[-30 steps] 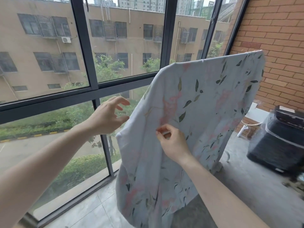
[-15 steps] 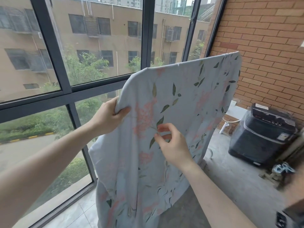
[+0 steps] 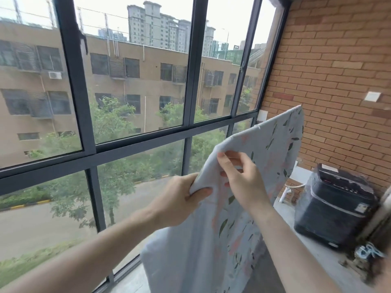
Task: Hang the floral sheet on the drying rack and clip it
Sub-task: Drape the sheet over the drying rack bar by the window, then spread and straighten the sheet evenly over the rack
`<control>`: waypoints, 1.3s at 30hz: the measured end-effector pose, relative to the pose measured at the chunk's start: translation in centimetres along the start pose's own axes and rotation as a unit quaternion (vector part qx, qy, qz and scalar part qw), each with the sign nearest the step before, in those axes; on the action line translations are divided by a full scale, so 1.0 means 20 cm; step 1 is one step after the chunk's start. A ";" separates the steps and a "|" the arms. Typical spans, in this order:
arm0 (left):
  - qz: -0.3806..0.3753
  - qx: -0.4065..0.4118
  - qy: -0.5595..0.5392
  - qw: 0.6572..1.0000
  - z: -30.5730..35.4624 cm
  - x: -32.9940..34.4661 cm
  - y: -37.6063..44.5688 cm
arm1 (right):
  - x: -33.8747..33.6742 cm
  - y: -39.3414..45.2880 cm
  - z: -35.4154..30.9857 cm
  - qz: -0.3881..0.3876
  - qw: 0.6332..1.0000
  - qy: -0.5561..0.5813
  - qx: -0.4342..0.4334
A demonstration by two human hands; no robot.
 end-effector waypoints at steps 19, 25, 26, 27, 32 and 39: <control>-0.245 0.190 -0.032 0.950 0.18 0.13 0.13 | -0.09 -0.16 -0.21 0.181 0.967 -0.142 0.115; -0.404 0.106 -0.232 0.878 -0.01 0.06 0.18 | -0.10 -0.21 -0.22 0.183 0.964 -0.164 0.106; -0.405 0.063 -0.257 0.875 -0.09 0.06 0.22 | -0.08 -0.21 -0.23 0.188 0.962 -0.169 0.104; -0.396 0.021 -0.266 0.879 -0.19 0.06 0.26 | -0.07 -0.21 -0.23 0.191 0.961 -0.173 0.100; -0.348 -0.093 -0.166 0.918 -0.68 0.23 0.41 | 0.07 -0.26 -0.26 0.232 0.946 -0.214 0.076; -0.513 0.001 -0.101 0.852 -1.01 0.40 0.37 | 0.32 -0.35 -0.26 0.382 0.877 -0.285 0.063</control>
Point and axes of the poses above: each hand's wrist, its own y-axis towards the middle knuckle, its own x-axis out of the palm, z = x × y, the point moved 3 cm from there along y, towards the middle knuckle, and after that the axes turned 3 degrees about -z, right-handed, at the moved point
